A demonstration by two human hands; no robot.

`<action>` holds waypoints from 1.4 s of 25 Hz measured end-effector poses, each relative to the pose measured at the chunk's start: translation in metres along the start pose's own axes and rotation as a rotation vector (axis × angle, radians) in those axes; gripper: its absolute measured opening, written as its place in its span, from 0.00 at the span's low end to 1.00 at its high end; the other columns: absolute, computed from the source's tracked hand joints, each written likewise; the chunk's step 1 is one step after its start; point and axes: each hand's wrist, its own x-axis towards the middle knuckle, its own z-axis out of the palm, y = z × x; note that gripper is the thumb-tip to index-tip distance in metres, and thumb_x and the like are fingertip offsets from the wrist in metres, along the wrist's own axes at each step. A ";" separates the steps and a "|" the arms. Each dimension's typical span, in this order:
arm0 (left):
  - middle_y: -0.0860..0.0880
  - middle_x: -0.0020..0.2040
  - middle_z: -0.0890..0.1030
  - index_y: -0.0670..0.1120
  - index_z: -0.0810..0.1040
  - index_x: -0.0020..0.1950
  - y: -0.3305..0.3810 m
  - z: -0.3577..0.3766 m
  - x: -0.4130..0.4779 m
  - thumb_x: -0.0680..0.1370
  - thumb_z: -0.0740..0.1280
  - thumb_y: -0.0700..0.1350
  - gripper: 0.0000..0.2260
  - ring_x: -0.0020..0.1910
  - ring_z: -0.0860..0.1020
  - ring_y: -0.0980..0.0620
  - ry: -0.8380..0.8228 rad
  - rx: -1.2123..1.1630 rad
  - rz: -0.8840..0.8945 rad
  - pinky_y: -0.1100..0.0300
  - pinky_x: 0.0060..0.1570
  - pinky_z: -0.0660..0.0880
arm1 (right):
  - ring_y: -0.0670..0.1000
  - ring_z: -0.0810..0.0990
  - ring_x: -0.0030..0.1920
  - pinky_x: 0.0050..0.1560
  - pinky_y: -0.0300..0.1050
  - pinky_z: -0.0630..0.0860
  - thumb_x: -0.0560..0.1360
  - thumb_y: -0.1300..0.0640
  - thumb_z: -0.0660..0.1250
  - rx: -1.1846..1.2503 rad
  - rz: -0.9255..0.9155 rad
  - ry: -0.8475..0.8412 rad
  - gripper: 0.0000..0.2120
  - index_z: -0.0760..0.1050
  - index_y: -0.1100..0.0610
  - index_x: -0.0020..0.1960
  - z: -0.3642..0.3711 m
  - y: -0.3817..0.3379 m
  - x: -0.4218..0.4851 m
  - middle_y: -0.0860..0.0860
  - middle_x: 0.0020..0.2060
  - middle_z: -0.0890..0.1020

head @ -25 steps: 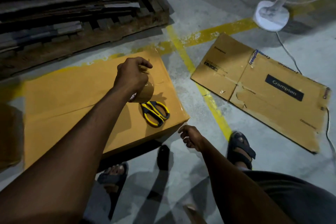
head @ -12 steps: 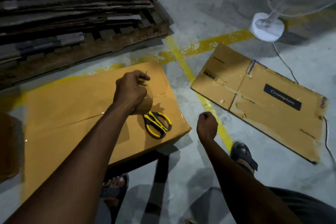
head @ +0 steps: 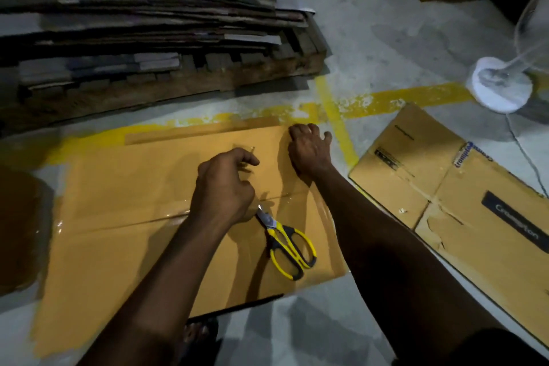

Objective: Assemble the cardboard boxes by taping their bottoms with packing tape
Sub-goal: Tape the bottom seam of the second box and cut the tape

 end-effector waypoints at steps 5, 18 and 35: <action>0.50 0.61 0.79 0.54 0.80 0.55 -0.004 -0.001 0.009 0.71 0.65 0.32 0.20 0.63 0.74 0.49 -0.026 -0.006 -0.024 0.61 0.56 0.71 | 0.62 0.62 0.71 0.67 0.71 0.53 0.81 0.48 0.54 -0.053 -0.015 -0.090 0.20 0.66 0.55 0.69 0.006 0.002 0.046 0.54 0.67 0.74; 0.51 0.60 0.78 0.56 0.79 0.55 0.013 0.003 -0.005 0.72 0.66 0.32 0.21 0.66 0.70 0.48 -0.092 -0.063 0.020 0.61 0.53 0.70 | 0.64 0.73 0.65 0.62 0.55 0.71 0.81 0.51 0.62 0.625 0.396 0.031 0.23 0.67 0.62 0.71 0.013 -0.008 -0.003 0.62 0.65 0.75; 0.51 0.58 0.80 0.55 0.80 0.54 0.032 0.000 -0.011 0.71 0.66 0.32 0.20 0.62 0.74 0.50 -0.049 -0.078 0.059 0.66 0.50 0.67 | 0.66 0.76 0.62 0.57 0.57 0.72 0.84 0.45 0.49 0.578 0.455 -0.096 0.24 0.70 0.63 0.66 0.027 0.004 -0.070 0.64 0.61 0.77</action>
